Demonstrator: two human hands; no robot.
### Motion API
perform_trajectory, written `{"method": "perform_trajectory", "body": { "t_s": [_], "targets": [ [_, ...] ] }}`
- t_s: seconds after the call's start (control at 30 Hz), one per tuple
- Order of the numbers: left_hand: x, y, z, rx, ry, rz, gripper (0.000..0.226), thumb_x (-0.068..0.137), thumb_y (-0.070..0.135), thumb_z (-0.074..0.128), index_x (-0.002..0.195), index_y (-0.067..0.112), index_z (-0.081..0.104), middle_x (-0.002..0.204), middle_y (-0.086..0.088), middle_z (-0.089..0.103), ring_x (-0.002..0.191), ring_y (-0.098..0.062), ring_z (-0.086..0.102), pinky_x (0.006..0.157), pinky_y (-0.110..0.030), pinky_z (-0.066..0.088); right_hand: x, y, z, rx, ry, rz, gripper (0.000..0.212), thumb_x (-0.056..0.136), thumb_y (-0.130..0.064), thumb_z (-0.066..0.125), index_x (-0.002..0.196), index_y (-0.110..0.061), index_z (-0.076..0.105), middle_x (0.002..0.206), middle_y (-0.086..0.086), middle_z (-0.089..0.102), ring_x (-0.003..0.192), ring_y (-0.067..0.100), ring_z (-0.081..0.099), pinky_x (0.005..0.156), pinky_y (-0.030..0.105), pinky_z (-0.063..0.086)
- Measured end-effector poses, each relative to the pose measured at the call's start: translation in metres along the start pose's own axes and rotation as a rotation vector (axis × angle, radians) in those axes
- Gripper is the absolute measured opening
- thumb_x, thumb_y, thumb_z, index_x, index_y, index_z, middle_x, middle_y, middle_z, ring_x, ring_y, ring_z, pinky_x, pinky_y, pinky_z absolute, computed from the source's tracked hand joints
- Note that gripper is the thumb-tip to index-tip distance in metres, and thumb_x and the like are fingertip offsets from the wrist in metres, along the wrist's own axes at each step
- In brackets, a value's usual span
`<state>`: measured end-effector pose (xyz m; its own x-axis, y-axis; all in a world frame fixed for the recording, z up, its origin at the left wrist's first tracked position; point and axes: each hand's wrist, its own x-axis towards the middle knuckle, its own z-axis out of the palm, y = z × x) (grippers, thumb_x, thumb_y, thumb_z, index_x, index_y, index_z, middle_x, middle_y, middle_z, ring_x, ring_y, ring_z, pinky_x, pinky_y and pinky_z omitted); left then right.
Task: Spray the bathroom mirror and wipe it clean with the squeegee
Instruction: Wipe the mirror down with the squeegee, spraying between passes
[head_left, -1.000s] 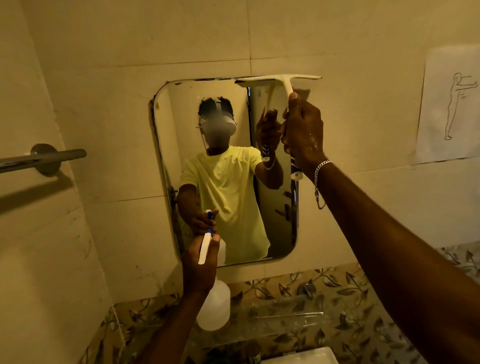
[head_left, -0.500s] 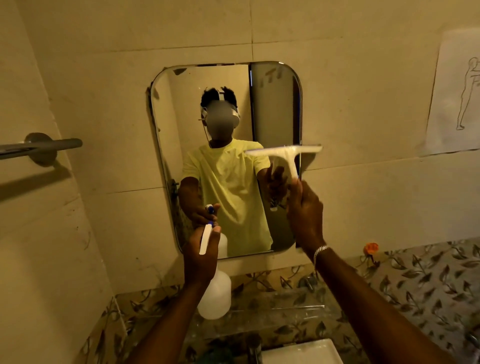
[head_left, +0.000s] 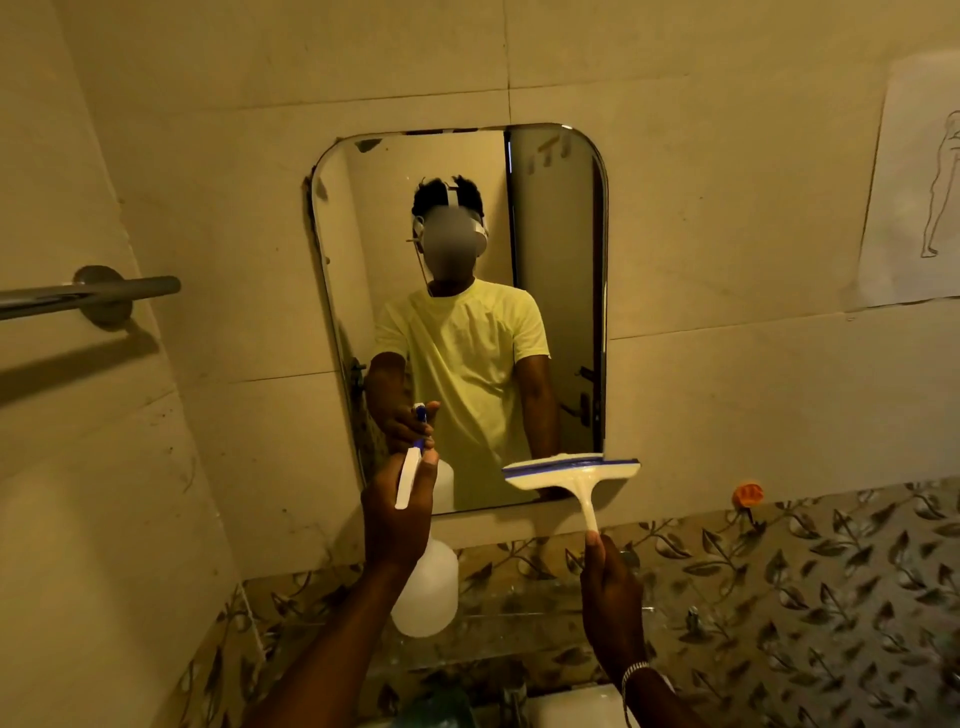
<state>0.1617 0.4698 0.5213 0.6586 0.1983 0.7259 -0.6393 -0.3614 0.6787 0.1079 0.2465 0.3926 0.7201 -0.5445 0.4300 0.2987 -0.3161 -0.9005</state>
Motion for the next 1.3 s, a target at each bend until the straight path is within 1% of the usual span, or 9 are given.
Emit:
{"method": "perform_trajectory", "body": {
  "t_s": [0.2, 0.37, 0.57, 0.87, 1.0, 1.07, 1.17, 1.23, 1.3],
  "targets": [
    [-0.001, 0.002, -0.001, 0.017, 0.013, -0.017, 0.017, 0.098, 0.027, 0.064, 0.102, 0.012, 0.072, 0.086, 0.002, 0.072, 0.085, -0.01, 0.069, 0.073, -0.032, 0.059, -0.002, 0.011, 0.005, 0.017, -0.011, 0.088, 0.037, 0.099, -0.054, 0.037, 0.087, -0.03, 0.063, 0.071, -0.003, 0.06, 0.067, 0.013, 0.059, 0.063, 0.032, 0.047],
    [0.0, 0.011, -0.006, 0.017, 0.016, -0.01, 0.03, 0.096, 0.034, 0.061, 0.101, 0.007, 0.073, 0.083, -0.002, 0.072, 0.08, -0.014, 0.069, 0.068, -0.028, 0.058, -0.004, 0.008, 0.004, 0.029, 0.011, 0.076, 0.038, 0.097, -0.054, 0.038, 0.089, -0.03, 0.065, 0.069, -0.006, 0.061, 0.067, 0.01, 0.059, 0.062, 0.029, 0.046],
    [0.001, 0.02, -0.01, 0.02, 0.012, 0.018, 0.026, 0.098, 0.03, 0.063, 0.102, 0.006, 0.074, 0.084, -0.002, 0.074, 0.081, -0.013, 0.07, 0.066, -0.006, 0.049, -0.02, 0.025, -0.001, -0.038, -0.021, 0.175, 0.043, 0.105, -0.046, 0.04, 0.111, -0.019, 0.073, 0.078, 0.001, 0.07, 0.077, 0.019, 0.068, 0.061, 0.028, 0.047],
    [-0.01, 0.037, -0.003, -0.019, 0.004, 0.005, 0.038, 0.094, 0.04, 0.058, 0.103, 0.005, 0.072, 0.088, -0.006, 0.073, 0.086, -0.018, 0.069, 0.067, -0.007, 0.051, -0.031, 0.014, -0.015, -0.103, -0.013, 0.241, 0.047, 0.103, -0.057, 0.034, 0.106, -0.031, 0.073, 0.07, -0.001, 0.07, 0.064, 0.007, 0.066, 0.048, 0.018, 0.044],
    [-0.01, 0.051, 0.004, -0.036, 0.007, -0.013, 0.035, 0.098, 0.037, 0.06, 0.104, 0.004, 0.071, 0.091, -0.01, 0.072, 0.089, -0.022, 0.068, 0.074, -0.028, 0.058, -0.037, 0.0, -0.018, -0.06, 0.038, 0.289, 0.04, 0.102, -0.056, 0.036, 0.099, -0.033, 0.068, 0.069, -0.004, 0.068, 0.056, 0.007, 0.063, 0.038, 0.004, 0.041],
    [-0.005, 0.068, 0.013, -0.052, 0.013, 0.0, 0.032, 0.098, 0.031, 0.061, 0.102, 0.002, 0.071, 0.089, -0.012, 0.072, 0.086, -0.023, 0.068, 0.073, -0.035, 0.057, -0.038, -0.004, -0.021, -0.039, 0.052, 0.311, 0.035, 0.105, -0.049, 0.04, 0.101, -0.031, 0.07, 0.072, -0.011, 0.066, 0.065, 0.002, 0.06, 0.04, 0.002, 0.042],
    [0.013, 0.108, 0.032, -0.105, 0.06, 0.043, 0.027, 0.097, 0.028, 0.062, 0.099, 0.003, 0.071, 0.083, -0.003, 0.07, 0.079, -0.007, 0.066, 0.067, -0.024, 0.052, -0.041, -0.006, -0.026, -0.049, 0.085, 0.261, 0.042, 0.103, -0.046, 0.041, 0.109, -0.026, 0.077, 0.074, -0.018, 0.066, 0.072, 0.012, 0.061, 0.056, 0.005, 0.041],
    [0.03, 0.136, 0.046, -0.141, 0.105, 0.083, 0.017, 0.097, 0.023, 0.065, 0.102, 0.007, 0.069, 0.086, 0.004, 0.067, 0.079, -0.002, 0.066, 0.069, -0.017, 0.055, -0.042, -0.002, -0.029, -0.05, 0.116, 0.241, 0.041, 0.105, -0.041, 0.047, 0.117, -0.02, 0.079, 0.089, 0.002, 0.078, 0.091, 0.031, 0.069, 0.074, 0.023, 0.045],
    [0.045, 0.161, 0.056, -0.169, 0.153, 0.136, 0.008, 0.096, 0.019, 0.066, 0.101, 0.013, 0.066, 0.084, 0.012, 0.063, 0.081, 0.007, 0.066, 0.069, -0.005, 0.051, -0.04, 0.002, -0.031, -0.061, 0.121, 0.253, 0.036, 0.107, -0.034, 0.05, 0.12, -0.016, 0.078, 0.104, 0.017, 0.079, 0.105, 0.038, 0.07, 0.086, 0.03, 0.045]
  ]
}}
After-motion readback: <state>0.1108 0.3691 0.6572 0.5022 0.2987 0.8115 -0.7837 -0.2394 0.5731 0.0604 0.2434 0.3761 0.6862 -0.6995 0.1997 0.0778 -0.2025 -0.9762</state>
